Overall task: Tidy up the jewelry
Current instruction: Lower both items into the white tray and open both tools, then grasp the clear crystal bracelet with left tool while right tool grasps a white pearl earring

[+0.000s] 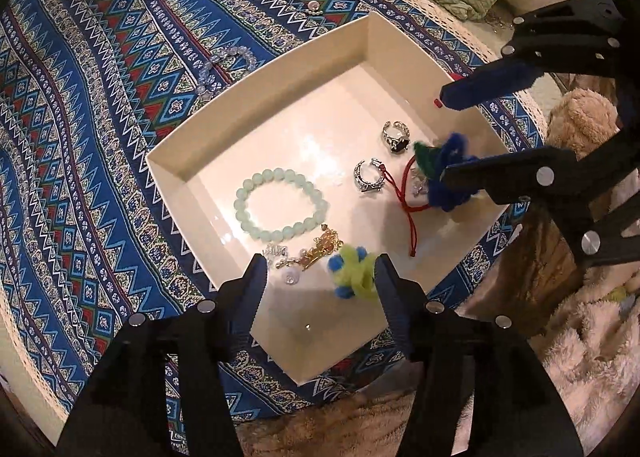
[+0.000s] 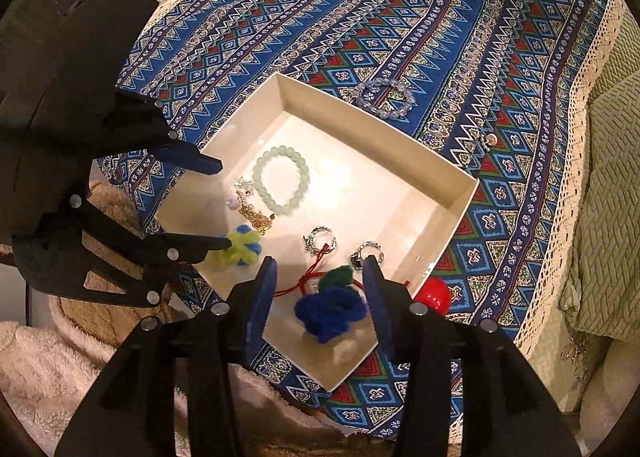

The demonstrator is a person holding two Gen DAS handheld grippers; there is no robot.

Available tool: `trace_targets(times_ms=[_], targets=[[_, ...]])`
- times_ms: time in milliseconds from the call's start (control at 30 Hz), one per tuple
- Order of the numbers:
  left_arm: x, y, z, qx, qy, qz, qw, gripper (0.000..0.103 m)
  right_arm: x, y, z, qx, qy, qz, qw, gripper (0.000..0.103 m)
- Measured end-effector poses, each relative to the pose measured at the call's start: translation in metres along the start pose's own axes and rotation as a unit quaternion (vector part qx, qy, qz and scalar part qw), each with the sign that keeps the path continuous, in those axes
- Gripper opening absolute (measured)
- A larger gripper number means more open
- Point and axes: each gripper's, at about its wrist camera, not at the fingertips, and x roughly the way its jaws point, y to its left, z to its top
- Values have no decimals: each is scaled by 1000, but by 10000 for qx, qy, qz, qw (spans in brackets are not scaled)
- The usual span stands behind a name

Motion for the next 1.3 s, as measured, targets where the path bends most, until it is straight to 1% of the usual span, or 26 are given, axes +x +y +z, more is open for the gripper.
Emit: trace_targets(times_ms=[67,100,133,200,267,333,467,533,633,700,733,800,867,967,1067,1100,1133,1167,1200,1233,1267,1300], targets=[[1,1,2,30,14,82,10000,75,-2,-6,0,40,-12,-4,10000,46],[0,2,3,45,-26,173,9998,85,-4,-8,0,74,-30,-4,10000,46],[-2,4,3,66,-67,190,9998,87,-7,-14,2,134,-70,-12,9999,46],[-7,10,5,85,-144,165,9997,87,-12,-27,4,237,-136,-44,9996,46],[-17,22,12,44,-278,165,9995,88,-18,-46,7,397,-200,-111,9989,47],[-25,37,22,-34,-419,168,9990,93,-22,-60,13,506,-230,-191,9983,47],[-35,71,50,-272,-700,65,9972,95,-19,-95,33,749,-257,-288,9964,47],[-31,87,68,-308,-765,69,9966,95,-12,-109,43,840,-225,-339,9956,47],[-16,108,94,-293,-717,17,9970,95,5,-130,59,955,-78,-341,9948,47],[-5,120,106,-294,-687,-98,9972,95,20,-138,69,1007,5,-338,9943,47],[3,125,113,-273,-667,-155,9973,92,29,-144,75,1039,57,-341,9940,47],[14,130,123,-160,-659,-207,9975,86,40,-150,83,1050,113,-371,9937,47],[29,131,132,-60,-559,-212,9982,86,55,-158,93,1074,210,-415,9931,47],[51,132,142,19,-372,-328,9988,85,70,-164,101,1053,312,-458,9929,47],[68,130,148,120,-244,-334,9991,77,80,-166,108,997,371,-504,9931,47],[74,129,150,128,-175,-324,9992,67,82,-166,109,982,378,-513,9931,47],[80,130,151,121,-123,-350,9992,60,83,-166,110,947,376,-547,9933,46],[82,130,151,102,-146,-319,9993,56,83,-165,110,923,368,-605,9932,38],[83,130,152,123,-180,-248,9995,49,83,-165,110,859,358,-737,9929,32],[82,131,152,173,-280,-136,9994,27,85,-165,112,836,354,-774,9929,21],[82,132,152,164,-316,-125,9993,11,85,-166,112,841,348,-760,9929,18],[83,135,153,37,-300,-225,9993,9,85,-167,112,868,349,-725,9930,18]])
